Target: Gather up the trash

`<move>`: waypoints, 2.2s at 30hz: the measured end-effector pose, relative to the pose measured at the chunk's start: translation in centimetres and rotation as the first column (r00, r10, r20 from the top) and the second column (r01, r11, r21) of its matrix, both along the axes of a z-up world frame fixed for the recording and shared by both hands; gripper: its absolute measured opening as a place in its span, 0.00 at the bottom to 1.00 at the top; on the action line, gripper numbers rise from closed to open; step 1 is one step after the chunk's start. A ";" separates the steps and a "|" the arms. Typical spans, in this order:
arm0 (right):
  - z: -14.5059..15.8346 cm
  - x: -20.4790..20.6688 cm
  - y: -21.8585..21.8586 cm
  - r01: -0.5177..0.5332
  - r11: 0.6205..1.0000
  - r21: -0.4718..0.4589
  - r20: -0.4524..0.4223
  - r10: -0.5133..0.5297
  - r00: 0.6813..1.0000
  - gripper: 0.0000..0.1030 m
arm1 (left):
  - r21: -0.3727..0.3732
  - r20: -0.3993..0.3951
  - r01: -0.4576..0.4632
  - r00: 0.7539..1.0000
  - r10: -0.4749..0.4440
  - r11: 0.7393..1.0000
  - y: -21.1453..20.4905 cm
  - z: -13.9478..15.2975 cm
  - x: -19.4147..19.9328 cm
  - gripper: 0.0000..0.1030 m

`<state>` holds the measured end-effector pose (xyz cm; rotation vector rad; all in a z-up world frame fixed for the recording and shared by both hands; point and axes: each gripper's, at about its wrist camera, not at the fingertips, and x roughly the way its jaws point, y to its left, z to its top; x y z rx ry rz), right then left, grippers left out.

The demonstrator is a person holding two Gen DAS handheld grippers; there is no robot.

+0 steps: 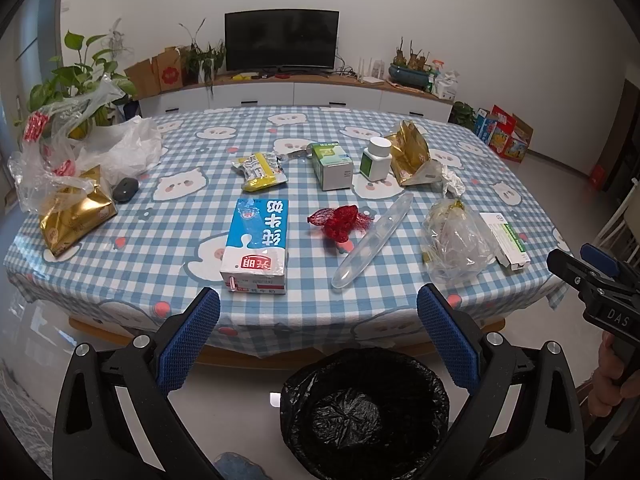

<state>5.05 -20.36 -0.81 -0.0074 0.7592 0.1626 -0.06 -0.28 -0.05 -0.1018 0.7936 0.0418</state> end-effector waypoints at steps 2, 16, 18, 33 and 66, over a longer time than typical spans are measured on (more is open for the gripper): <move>0.0 0.0 0.0 0.000 1.000 -0.001 0.000 0.000 1.000 0.93 | 0.001 0.001 0.000 1.000 0.000 1.000 0.0 0.0 0.0 0.94; -0.1 0.4 0.5 -0.009 1.000 -0.014 -0.004 0.009 1.000 0.93 | 0.003 -0.011 0.001 1.000 -0.001 1.000 0.3 -0.4 0.6 0.94; -0.2 0.9 0.9 -0.013 1.000 -0.021 -0.003 0.013 1.000 0.93 | 0.003 -0.014 -0.005 1.000 0.005 1.000 0.7 -0.5 1.0 0.94; -3.5 7.8 3.8 -0.018 0.998 -0.054 -0.075 0.014 0.997 0.93 | 0.010 -0.080 -0.048 0.996 0.049 0.999 4.0 -3.2 7.9 0.94; -9.0 14.8 5.6 -0.040 0.997 -0.059 -0.293 0.021 0.956 0.54 | 0.070 -0.318 -0.071 0.944 0.089 0.995 6.5 -9.2 15.8 0.72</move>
